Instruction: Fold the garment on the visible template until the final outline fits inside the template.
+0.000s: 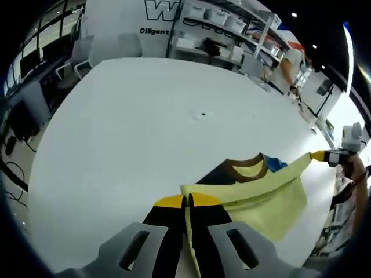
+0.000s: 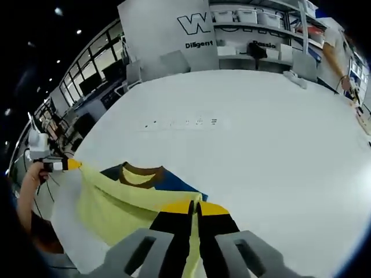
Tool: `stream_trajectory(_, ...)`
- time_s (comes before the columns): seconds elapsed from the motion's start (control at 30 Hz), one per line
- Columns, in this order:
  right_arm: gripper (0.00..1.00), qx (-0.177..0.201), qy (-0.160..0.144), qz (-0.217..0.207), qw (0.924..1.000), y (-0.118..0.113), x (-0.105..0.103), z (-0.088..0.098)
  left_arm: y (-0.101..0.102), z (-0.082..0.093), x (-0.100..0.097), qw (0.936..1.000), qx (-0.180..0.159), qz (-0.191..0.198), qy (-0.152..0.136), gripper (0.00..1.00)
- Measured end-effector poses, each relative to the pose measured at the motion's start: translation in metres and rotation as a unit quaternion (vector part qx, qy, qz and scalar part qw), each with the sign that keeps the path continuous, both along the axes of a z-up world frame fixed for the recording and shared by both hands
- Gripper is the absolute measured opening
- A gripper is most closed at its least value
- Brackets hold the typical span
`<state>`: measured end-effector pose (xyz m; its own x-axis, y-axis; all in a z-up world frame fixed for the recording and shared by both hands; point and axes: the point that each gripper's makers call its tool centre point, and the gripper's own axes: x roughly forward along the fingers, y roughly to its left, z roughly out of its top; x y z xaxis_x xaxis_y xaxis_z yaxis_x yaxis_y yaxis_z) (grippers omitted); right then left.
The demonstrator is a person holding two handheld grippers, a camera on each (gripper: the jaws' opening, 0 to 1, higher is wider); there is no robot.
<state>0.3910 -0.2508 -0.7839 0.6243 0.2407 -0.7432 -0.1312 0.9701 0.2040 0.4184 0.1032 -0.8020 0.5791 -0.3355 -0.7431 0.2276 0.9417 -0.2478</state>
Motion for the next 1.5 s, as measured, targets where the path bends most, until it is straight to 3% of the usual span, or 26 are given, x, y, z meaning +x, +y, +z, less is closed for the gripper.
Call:
stream_trajectory(0.33,0.00,0.001,0.029,-0.011,0.9995,-0.001,0.020,-0.034,0.000,-0.033,0.015,0.9995,-0.011,0.013,0.025,0.00)
stream_trajectory(0.77,0.00,-0.008,0.030,0.007,0.9995,-0.003,0.024,-0.064,0.001,-0.054,0.014,0.9996,0.006,0.006,0.027,0.00)
stream_trajectory(0.87,0.00,-0.018,0.022,0.020,0.9994,-0.002,0.025,-0.068,0.001,-0.052,0.014,0.9999,0.010,-0.006,0.009,0.01)
stream_trajectory(0.9,0.01,-0.027,0.008,0.043,0.9987,-0.001,0.027,-0.067,0.000,-0.048,0.015,0.9996,0.010,-0.025,-0.011,0.01)
stream_trajectory(0.97,0.12,-0.027,0.002,0.046,0.9986,-0.001,0.027,-0.065,0.001,-0.046,0.015,0.9994,0.013,-0.027,-0.018,0.05)
stream_trajectory(1.0,0.16,-0.031,-0.005,0.054,0.9981,0.000,0.026,-0.062,0.002,-0.041,0.016,0.9977,0.020,-0.047,-0.043,0.06)
stream_trajectory(1.1,0.22,-0.051,-0.029,0.102,0.9930,0.001,0.023,-0.055,-0.001,-0.039,0.009,0.9891,0.047,-0.122,-0.069,0.22)
stream_trajectory(1.13,0.23,-0.054,-0.033,0.108,0.9922,0.002,0.023,-0.054,0.000,-0.038,0.008,0.9882,0.051,-0.125,-0.071,0.27)
stream_trajectory(1.2,0.28,-0.085,-0.046,0.144,0.9849,0.003,0.020,-0.054,0.001,-0.038,0.007,0.9777,0.087,-0.165,-0.096,0.32)
stream_trajectory(1.23,0.29,-0.097,-0.050,0.156,0.9817,0.003,0.020,-0.055,0.002,-0.038,0.007,0.9756,0.095,-0.171,-0.100,0.34)
stream_trajectory(1.33,0.29,-0.131,-0.050,0.189,0.9719,0.002,0.019,-0.063,-0.004,-0.043,0.006,0.9760,0.078,-0.177,-0.100,0.41)
stream_trajectory(1.4,0.27,-0.131,-0.046,0.184,0.9730,0.002,0.020,-0.068,-0.005,-0.048,0.008,0.9768,0.082,-0.174,-0.094,0.41)
stream_trajectory(1.5,0.25,-0.134,-0.051,0.184,0.9724,0.003,0.025,-0.070,-0.009,-0.053,0.012,0.9703,0.103,-0.191,-0.108,0.39)
